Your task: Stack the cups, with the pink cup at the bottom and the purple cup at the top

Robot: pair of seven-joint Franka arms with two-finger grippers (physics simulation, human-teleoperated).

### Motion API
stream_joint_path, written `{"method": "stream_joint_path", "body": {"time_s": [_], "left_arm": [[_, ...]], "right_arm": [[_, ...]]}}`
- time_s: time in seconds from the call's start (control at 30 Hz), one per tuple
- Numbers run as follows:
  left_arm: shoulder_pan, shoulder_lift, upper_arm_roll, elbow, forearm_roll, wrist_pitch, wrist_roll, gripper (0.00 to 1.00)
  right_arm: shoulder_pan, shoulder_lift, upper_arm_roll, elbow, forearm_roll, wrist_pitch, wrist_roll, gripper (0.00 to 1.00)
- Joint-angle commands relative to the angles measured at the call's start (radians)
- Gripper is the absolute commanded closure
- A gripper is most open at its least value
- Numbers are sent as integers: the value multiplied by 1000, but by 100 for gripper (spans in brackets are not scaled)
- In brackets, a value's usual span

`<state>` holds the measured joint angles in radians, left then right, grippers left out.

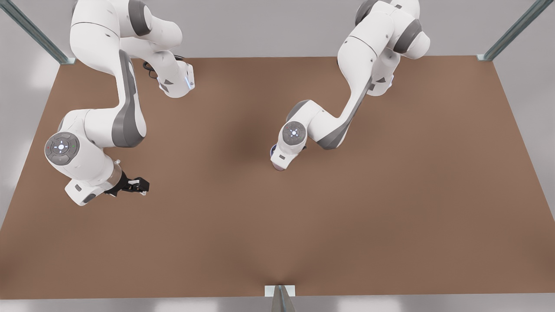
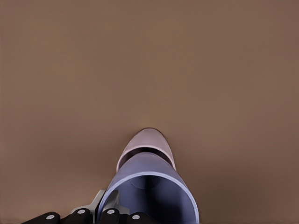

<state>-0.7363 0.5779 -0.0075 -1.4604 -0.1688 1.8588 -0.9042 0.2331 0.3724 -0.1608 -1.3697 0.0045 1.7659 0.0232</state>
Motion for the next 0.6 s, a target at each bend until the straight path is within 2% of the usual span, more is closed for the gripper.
{"method": "stream_joint_path", "body": {"time_s": [0.0, 0.1, 0.13, 0.4, 0.47, 0.5, 0.57], "left_arm": [[-2, -1, 0, 0, -1, 3, -35, 79], [-2, 2, 1, 0, -1, 3, -33, 78], [-2, 2, 1, 0, -1, 5, -33, 70], [-2, 0, 0, 0, -1, 3, -33, 55], [-2, 0, 0, 2, -1, 3, -33, 30], [-2, -6, 1, 11, -6, -13, -35, 0], [5, -20, 6, 46, -6, -38, -35, 0]], "right_arm": [[0, -1, 0, 0, 0, -3, -26, 0], [0, -1, 0, 0, -1, -3, -20, 0], [0, -1, 0, 1, -3, -3, -26, 0], [2, 0, 0, -5, -3, -6, -26, 0], [3, -1, 1, -3, -1, -9, -29, 0], [2, 0, 1, -2, 2, -6, -28, 0], [0, 0, 1, -2, 0, -6, -29, 0]]}}
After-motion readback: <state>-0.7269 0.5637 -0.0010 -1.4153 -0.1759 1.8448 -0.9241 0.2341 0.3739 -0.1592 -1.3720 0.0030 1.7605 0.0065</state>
